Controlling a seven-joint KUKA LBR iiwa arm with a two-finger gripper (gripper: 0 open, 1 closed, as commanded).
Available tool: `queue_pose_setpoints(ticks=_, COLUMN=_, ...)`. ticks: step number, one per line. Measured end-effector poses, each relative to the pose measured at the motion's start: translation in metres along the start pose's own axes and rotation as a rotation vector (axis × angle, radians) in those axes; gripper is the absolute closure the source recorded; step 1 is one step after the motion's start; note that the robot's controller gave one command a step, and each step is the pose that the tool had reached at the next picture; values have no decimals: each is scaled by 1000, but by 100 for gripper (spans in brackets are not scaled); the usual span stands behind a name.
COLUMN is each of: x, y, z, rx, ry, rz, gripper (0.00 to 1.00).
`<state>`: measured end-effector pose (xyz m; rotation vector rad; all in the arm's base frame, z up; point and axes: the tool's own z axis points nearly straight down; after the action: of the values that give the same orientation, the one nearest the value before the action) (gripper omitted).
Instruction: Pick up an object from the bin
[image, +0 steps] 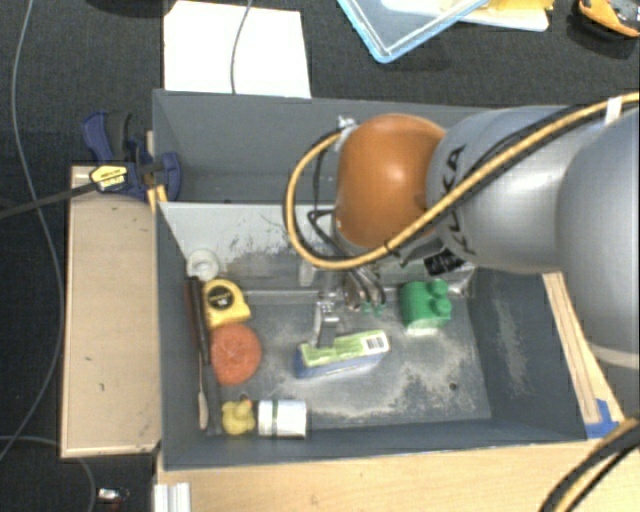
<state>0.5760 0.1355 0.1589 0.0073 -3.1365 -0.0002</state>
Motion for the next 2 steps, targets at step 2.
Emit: queue_pose_setpoints(ticks=2, x=50, y=-23, z=64, rx=-3, ry=-9, rz=76, gripper=0)
